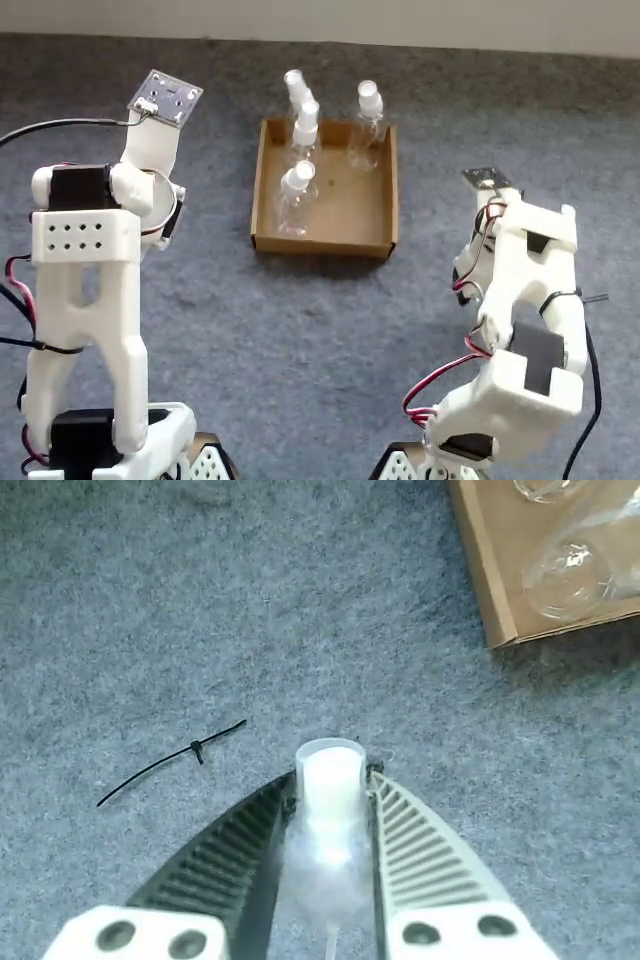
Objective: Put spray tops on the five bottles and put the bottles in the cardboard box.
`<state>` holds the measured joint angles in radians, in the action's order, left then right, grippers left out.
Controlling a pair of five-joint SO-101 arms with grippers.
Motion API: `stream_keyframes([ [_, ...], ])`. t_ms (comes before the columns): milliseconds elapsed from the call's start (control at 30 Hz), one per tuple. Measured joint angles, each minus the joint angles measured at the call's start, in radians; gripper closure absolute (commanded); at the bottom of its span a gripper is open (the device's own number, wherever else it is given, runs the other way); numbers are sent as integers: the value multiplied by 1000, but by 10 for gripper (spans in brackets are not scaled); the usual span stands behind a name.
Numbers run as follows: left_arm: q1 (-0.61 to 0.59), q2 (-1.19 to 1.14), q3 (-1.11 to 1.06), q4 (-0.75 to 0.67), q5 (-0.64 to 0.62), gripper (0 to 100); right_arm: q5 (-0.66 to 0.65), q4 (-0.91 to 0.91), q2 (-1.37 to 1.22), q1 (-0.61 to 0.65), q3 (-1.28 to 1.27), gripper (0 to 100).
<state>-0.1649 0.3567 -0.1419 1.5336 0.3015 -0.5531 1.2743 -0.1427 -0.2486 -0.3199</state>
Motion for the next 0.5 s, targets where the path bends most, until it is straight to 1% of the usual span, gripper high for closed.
stream_keyframes([
  [133,0,0,0,0,0,992,0,-2,-8,0,0,860],
  [333,0,0,0,0,0,992,0,15,-9,0,57,997],
  [500,0,0,0,0,0,992,0,163,-9,0,230,994],
])
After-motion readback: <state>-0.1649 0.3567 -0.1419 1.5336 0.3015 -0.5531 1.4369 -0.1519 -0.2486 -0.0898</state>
